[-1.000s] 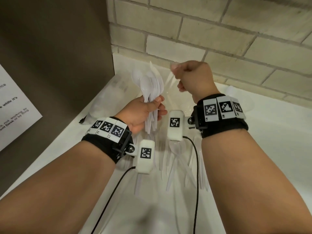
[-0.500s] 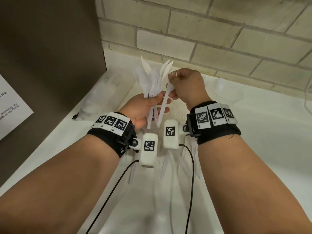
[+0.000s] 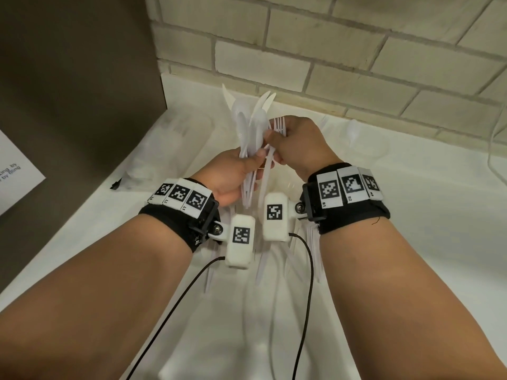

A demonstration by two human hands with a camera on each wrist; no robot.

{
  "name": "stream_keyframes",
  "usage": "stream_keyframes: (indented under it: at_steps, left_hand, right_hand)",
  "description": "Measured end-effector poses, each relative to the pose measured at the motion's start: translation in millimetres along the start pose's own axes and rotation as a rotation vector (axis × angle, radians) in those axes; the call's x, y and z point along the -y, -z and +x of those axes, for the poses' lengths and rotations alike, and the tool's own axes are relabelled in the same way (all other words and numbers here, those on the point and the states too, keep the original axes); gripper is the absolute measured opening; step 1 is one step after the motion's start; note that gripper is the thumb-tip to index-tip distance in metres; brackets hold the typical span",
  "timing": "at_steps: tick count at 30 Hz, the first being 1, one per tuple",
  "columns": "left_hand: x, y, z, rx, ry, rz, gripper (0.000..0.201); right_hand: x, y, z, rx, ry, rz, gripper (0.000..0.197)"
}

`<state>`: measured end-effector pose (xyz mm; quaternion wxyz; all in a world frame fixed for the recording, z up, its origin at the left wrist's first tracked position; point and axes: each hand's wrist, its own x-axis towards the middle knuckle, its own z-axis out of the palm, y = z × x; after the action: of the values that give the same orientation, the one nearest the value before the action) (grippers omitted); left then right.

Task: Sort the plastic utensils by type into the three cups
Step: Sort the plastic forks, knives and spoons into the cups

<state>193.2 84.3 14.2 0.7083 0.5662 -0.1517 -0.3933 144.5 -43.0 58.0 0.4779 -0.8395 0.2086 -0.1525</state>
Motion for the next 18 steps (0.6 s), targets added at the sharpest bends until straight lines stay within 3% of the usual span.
stream_keyframes:
  at_steps: [4,10,14,18]
  left_hand:
    - [1,6,2,-0.019,0.045,-0.122,0.024]
    - [-1,8,-2,0.080,0.064,-0.076,0.023]
    - [0,9,-1,0.074,0.054,-0.106,0.028]
    - [0,6,2,0.053,0.073,-0.097,0.034]
  right_hand:
    - [1,0,0,-0.043,-0.021,-0.011,0.026]
    - [-2,2,0,-0.234,-0.040,0.071,0.027]
    - [3,4,-8,-0.163,-0.028,0.282,0.014]
    - [8,2,-8,-0.129,0.032,0.183,0.014]
